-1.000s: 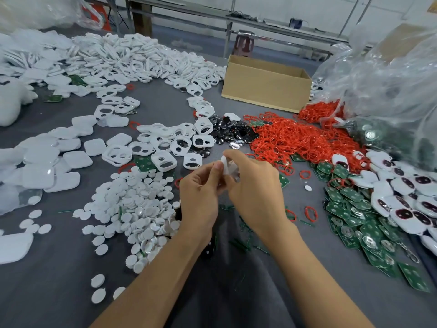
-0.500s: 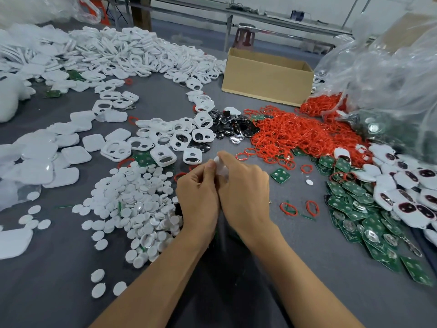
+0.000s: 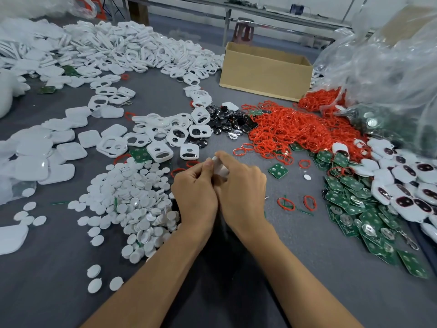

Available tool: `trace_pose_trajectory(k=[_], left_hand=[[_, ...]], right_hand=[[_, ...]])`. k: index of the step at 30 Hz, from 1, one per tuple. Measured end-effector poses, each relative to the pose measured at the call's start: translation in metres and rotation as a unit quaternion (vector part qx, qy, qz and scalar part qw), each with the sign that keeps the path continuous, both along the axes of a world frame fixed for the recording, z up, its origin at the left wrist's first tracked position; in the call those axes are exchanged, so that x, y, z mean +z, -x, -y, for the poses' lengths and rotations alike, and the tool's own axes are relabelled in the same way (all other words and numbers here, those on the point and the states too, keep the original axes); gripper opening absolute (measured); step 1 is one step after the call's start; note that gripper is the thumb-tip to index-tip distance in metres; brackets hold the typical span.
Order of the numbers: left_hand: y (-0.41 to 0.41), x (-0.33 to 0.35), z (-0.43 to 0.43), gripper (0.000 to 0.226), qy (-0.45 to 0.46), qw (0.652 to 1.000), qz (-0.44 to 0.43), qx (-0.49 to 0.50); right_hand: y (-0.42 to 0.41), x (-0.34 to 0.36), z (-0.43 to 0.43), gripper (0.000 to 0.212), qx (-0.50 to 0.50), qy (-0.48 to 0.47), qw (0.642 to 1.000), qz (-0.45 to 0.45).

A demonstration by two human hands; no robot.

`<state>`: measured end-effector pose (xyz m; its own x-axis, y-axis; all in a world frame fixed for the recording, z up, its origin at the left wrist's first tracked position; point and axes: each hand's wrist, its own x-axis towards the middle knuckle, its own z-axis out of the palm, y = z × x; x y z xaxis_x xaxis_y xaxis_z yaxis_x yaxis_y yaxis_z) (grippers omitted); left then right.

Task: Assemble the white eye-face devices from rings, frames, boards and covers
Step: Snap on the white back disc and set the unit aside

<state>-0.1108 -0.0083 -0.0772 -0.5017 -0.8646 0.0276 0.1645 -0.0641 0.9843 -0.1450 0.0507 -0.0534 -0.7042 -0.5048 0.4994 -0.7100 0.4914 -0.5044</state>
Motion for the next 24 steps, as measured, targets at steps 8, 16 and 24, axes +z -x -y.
trace_pose_trajectory(k=[8,16,24], left_hand=[[-0.001,0.001,-0.002,0.04,0.005,1.0,0.017,-0.001],[-0.001,0.001,0.002,0.026,0.049,0.998,0.03,-0.01],[-0.005,0.007,-0.001,0.02,0.084,0.996,0.014,-0.027]], right_hand=[[0.002,-0.003,-0.001,0.029,-0.008,-0.012,1.0,0.024],[0.008,-0.002,-0.005,0.024,0.002,0.082,0.986,0.147],[0.02,-0.001,-0.009,0.021,0.071,0.243,0.911,0.325]])
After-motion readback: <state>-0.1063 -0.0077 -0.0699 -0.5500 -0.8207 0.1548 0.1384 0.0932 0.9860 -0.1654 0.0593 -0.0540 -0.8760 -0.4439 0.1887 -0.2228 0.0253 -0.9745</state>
